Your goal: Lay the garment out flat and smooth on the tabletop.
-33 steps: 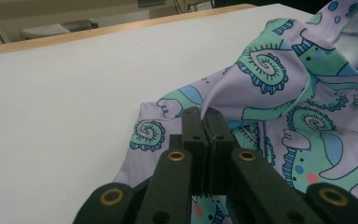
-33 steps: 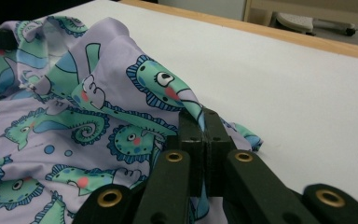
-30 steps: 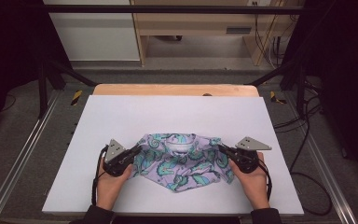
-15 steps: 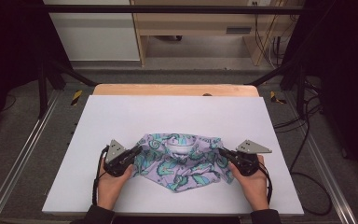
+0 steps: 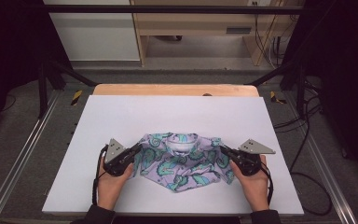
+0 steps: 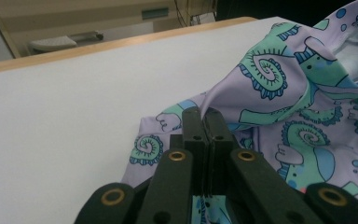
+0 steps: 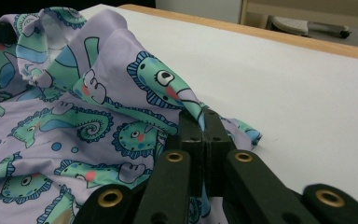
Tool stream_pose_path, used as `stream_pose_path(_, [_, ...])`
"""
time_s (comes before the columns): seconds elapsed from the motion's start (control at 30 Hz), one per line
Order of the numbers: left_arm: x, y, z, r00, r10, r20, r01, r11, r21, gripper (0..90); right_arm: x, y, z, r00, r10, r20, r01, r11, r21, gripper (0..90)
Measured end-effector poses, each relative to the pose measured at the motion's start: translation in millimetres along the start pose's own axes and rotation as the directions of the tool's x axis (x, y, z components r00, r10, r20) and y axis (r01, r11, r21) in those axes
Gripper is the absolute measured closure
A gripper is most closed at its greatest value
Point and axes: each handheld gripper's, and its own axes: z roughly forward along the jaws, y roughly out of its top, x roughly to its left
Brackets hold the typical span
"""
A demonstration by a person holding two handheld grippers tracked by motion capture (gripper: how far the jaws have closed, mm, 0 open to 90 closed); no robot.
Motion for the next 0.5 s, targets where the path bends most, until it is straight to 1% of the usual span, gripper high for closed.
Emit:
stream_pose_path(0.07, [-1.4,3.8,-1.1,0.9999,0.011,-0.009,-0.011,0.9999,-0.010,90.0,1.4,3.9,-1.5,0.9998,-0.017,0.010,0.017,1.000,-0.002,89.8])
stream_pose_path(0.13, [-1.9,8.2,-2.9,0.9999,0.007,-0.009,-0.007,0.9997,-0.022,90.0,3.4,9.4,-4.2,0.9995,-0.028,0.017,0.028,0.999,-0.014,89.8])
stream_pose_path(0.2, [-1.8,13.2,-5.9,0.9997,0.011,-0.022,-0.012,0.9994,-0.034,90.0,5.7,16.0,-7.1,0.9985,-0.038,0.038,0.039,0.999,-0.021,89.9])
stream_pose_path(0.3, [0.7,21.6,-9.3,0.9995,0.008,-0.030,-0.010,0.9987,-0.049,90.0,7.7,27.0,-11.7,0.9974,-0.045,0.057,0.047,0.998,-0.036,89.9])
stream_pose_path(0.33, [1.7,25.1,-10.7,0.9994,0.013,-0.034,-0.015,0.9985,-0.052,90.0,8.4,31.1,-13.0,0.9971,-0.046,0.060,0.049,0.998,-0.044,89.8])
stream_pose_path(0.4, [3.9,33.3,-13.4,0.9994,0.005,-0.034,-0.007,0.9973,-0.073,90.0,9.9,40.5,-15.1,0.9963,-0.054,0.067,0.057,0.997,-0.050,89.8])
stream_pose_path(0.5, [5.9,47.3,-16.4,0.9992,0.009,-0.039,-0.012,0.9958,-0.091,90.0,10.8,55.5,-18.1,0.9947,-0.068,0.077,0.072,0.996,-0.059,89.9])
